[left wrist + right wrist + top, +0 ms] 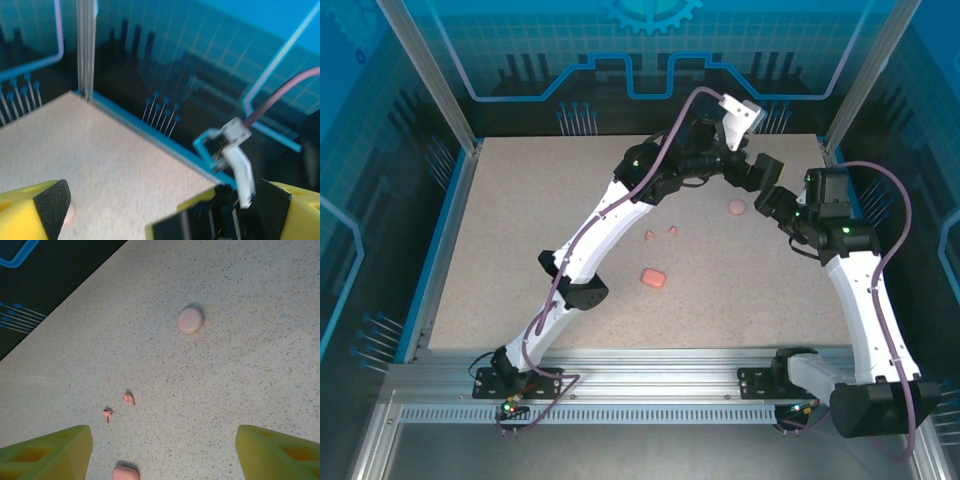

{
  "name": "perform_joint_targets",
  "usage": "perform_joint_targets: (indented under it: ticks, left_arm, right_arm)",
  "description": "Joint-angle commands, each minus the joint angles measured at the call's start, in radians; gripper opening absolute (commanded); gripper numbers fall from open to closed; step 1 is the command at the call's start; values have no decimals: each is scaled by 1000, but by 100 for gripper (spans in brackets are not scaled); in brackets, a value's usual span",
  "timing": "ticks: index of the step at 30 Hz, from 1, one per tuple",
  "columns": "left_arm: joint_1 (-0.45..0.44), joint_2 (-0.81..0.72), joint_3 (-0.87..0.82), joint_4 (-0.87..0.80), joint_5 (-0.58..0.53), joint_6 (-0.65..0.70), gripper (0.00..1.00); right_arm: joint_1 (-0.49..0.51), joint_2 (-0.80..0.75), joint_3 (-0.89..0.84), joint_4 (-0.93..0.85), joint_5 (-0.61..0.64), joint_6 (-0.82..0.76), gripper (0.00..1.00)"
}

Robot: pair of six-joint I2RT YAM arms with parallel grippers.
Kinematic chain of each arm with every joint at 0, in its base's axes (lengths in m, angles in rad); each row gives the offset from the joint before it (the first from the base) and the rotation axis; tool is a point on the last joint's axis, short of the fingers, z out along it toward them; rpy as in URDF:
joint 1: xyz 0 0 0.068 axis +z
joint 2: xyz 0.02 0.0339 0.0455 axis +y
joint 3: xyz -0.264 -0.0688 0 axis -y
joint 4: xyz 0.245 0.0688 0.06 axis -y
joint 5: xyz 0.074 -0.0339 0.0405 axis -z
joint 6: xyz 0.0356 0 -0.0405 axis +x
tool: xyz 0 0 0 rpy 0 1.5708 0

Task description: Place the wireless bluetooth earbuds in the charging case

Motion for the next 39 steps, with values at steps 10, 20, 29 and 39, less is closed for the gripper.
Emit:
perform_joint_targets:
  ticks: [10, 20, 29, 39]
  left_arm:
    - [-18, 61, 44, 327, 125, 130, 99]
    - [92, 16, 45, 115, 241, -33, 99]
    - [5, -63, 45, -423, -98, 128, 91]
    - [12, -79, 45, -403, -188, 136, 97]
  right_arm:
    - [-26, 13, -32, 32, -22, -15, 77]
    - [-23, 4, -30, 28, -19, -9, 77]
    - [50, 28, -41, 58, 14, 22, 77]
    - [46, -38, -106, 26, 67, -10, 78]
